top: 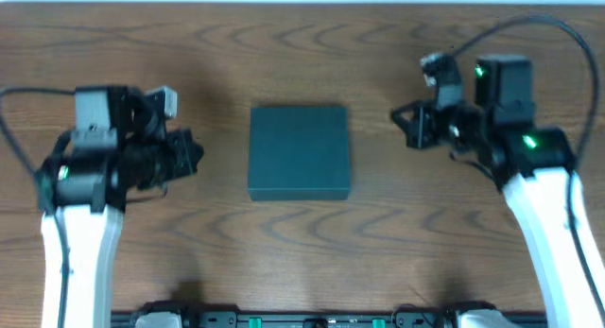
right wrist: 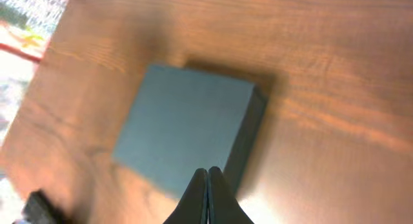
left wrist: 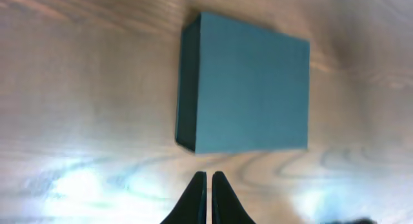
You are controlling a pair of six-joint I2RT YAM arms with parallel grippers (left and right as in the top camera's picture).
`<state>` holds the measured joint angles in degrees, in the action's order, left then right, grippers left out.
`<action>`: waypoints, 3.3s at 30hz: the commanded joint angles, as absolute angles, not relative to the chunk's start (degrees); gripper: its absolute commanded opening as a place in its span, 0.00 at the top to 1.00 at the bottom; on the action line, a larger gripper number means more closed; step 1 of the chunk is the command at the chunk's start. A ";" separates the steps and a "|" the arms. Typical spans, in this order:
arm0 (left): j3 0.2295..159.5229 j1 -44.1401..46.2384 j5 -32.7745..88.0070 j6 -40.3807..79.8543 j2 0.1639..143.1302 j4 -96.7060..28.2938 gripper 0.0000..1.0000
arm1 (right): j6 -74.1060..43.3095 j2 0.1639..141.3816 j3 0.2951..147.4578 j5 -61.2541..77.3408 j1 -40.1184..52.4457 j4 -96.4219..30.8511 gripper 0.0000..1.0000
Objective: Pack container
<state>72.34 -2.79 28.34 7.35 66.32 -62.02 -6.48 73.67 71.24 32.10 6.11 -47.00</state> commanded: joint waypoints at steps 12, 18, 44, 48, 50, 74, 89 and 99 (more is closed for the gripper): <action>70.87 -2.66 33.32 1.65 32.23 -78.17 0.94 | -10.96 22.24 55.86 28.95 9.08 -69.47 0.98; 62.85 -2.66 38.20 1.74 21.10 -81.84 0.94 | -13.28 7.46 53.04 28.93 9.06 -77.23 0.98; 56.51 -2.66 36.86 6.61 15.25 -82.67 0.05 | -19.27 2.50 52.36 30.20 9.04 -80.64 0.01; 56.49 -2.66 31.92 5.78 15.25 -81.14 0.05 | -19.27 2.50 52.36 30.20 9.04 -80.64 0.01; 56.40 -2.66 28.01 5.76 15.25 -75.33 0.05 | -19.27 2.50 52.36 30.20 9.04 -80.64 0.01; 18.06 -2.72 7.05 0.91 1.58 -34.81 0.05 | -19.27 2.50 52.36 30.20 9.04 -80.64 0.01; 8.58 -2.68 9.67 1.93 0.21 -32.38 0.05 | -19.27 2.50 52.36 30.20 9.04 -80.64 0.01; 8.67 -2.61 9.89 1.89 0.21 -32.36 0.05 | -19.27 2.50 52.36 30.20 9.04 -80.64 0.01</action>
<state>9.30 -2.79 9.04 1.48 0.67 -32.69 -18.72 2.61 52.42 29.95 8.45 -80.60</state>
